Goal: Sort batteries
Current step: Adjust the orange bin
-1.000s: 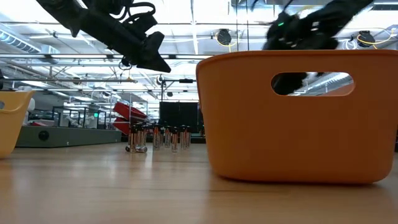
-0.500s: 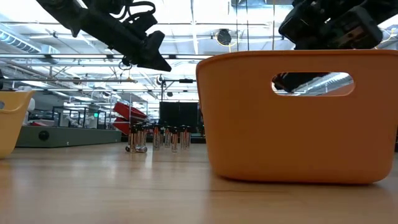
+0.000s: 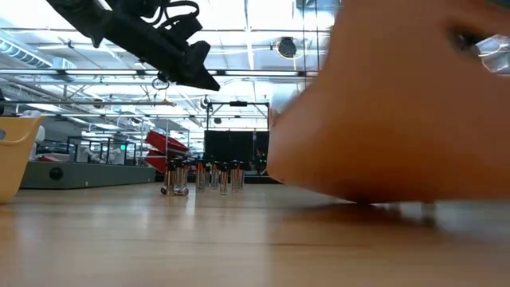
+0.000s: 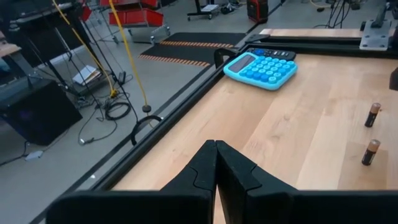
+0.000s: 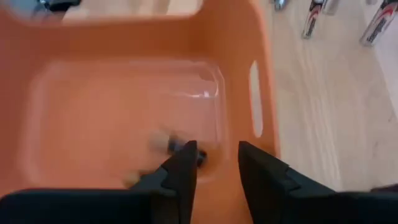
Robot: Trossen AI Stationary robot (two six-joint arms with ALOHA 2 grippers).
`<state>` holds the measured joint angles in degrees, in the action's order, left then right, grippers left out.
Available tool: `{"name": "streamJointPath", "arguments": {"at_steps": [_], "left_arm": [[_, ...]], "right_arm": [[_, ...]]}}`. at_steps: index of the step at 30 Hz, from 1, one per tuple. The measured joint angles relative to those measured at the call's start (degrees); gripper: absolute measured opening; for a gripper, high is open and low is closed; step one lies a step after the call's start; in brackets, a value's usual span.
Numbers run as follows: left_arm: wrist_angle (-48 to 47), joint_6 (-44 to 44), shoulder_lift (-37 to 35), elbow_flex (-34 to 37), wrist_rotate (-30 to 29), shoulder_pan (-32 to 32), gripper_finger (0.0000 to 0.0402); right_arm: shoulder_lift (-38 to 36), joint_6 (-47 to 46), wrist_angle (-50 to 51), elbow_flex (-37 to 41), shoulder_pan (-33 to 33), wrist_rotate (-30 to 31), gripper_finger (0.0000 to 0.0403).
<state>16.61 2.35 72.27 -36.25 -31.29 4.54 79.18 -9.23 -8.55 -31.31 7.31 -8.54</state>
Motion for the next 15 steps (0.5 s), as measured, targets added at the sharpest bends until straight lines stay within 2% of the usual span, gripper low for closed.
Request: {"name": "streamJointPath", "arguments": {"at_steps": [13, 15], "left_arm": [[2.3, -0.1, 0.0, 0.0, 0.0, 0.0, 0.0013], [2.3, -0.2, 0.0, 0.0, 0.0, 0.0, 0.0013]], "right_arm": [[0.0, 4.3, 3.1, -5.5, 3.0, -0.2, 0.0104], [-0.5, 5.4, 6.4, -7.2, 3.5, 2.3, 0.0104]]}}
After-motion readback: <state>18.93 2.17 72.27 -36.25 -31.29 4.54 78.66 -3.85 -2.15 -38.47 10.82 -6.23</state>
